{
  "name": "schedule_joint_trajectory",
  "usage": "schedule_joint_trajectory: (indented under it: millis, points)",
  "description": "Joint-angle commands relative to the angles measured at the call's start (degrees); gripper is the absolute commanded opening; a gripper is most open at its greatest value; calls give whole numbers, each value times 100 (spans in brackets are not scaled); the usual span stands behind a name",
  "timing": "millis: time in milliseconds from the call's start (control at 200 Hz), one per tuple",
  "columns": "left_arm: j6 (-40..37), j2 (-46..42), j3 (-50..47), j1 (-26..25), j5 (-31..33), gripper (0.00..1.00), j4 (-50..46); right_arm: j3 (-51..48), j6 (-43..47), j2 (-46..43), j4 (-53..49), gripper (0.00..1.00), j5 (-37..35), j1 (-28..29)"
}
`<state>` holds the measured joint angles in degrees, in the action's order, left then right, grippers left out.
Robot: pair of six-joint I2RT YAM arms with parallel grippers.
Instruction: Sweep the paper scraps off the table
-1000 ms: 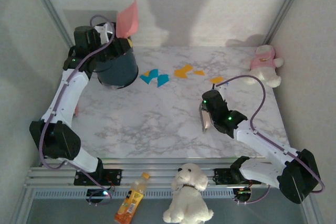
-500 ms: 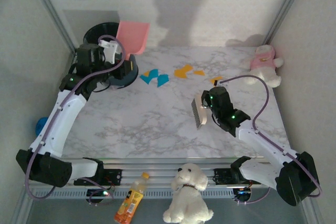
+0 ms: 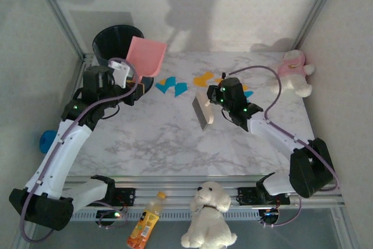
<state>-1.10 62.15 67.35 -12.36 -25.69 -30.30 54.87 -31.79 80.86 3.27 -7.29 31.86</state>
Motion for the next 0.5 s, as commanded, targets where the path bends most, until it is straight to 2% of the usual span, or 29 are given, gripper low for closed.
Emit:
schedule_joint_trajectory:
  millis: [0,145,496]
  points:
    - [-71,-310,-242,-56,93,0,28,542,-78,420,576,0,473,-44]
    - [-62,-457,-511,-56,356,0,60,1176,-259,1125,760,0,708,-64]
    - [11,-571,-668,-58,384,0,41,3058,-814,2910,633,0,1125,-128]
